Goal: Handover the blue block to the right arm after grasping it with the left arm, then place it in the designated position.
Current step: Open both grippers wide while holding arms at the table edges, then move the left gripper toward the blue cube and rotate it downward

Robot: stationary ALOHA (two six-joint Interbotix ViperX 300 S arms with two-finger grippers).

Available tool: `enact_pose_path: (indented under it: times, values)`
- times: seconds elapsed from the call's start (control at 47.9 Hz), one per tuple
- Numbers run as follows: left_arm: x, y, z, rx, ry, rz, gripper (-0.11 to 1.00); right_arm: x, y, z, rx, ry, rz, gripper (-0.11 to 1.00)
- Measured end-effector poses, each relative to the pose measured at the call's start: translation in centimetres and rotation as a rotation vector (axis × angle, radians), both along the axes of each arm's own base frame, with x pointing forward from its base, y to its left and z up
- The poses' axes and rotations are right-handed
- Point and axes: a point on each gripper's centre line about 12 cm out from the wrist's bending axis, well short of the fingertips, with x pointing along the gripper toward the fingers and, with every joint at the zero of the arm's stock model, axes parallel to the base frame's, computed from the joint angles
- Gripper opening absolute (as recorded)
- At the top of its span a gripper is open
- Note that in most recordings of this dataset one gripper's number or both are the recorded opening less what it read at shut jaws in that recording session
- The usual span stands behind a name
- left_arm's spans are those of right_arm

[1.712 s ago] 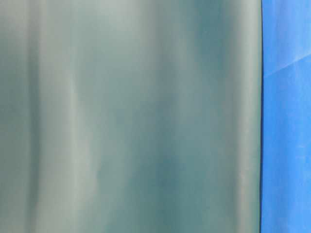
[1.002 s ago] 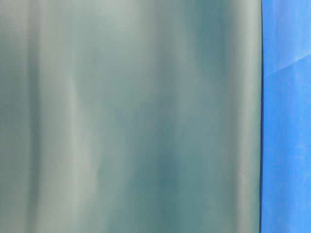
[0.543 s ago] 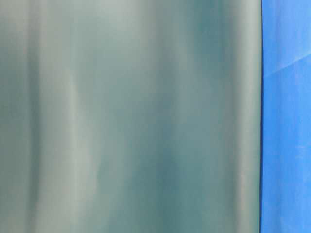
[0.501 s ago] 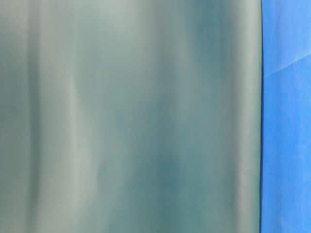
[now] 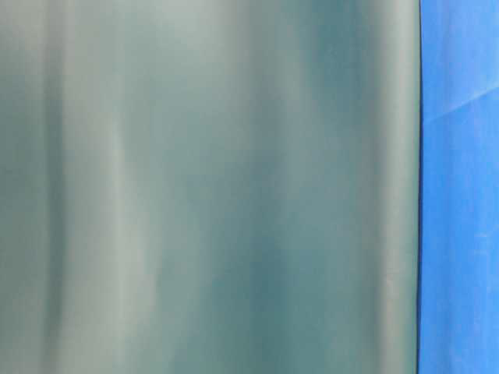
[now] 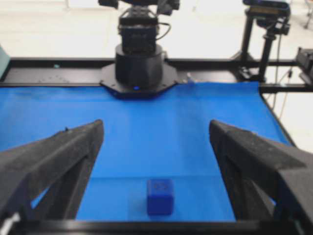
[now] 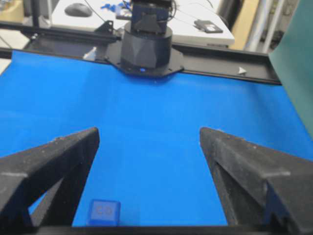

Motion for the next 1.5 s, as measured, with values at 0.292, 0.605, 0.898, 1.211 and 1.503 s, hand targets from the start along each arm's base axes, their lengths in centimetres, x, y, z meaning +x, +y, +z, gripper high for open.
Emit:
enact_pose_path:
  times: [0.292,0.605,0.898,1.211,1.503]
  values:
    - [2.5,0.2,-0.4,0.001,0.021,0.015,0.92,0.1,0.0,0.5,0.000,-0.011,0.000,0.97]
    - [9.0,0.2,-0.4,0.004,0.101,0.023,0.92,0.2,0.0,0.5,0.000,-0.009,0.000,0.97]
    - [16.1,0.4,0.0,0.005,0.138,0.034,0.92,0.2,0.0,0.2,0.000,0.009,-0.001,0.97]
    - [22.3,0.3,-0.1,0.010,0.202,0.034,0.92,0.2,-0.1,0.3,0.000,0.014,-0.003,0.97]
    - [23.9,0.9,-0.8,0.010,0.258,0.048,0.92,0.3,-0.2,0.4,0.000,0.017,-0.008,0.97]
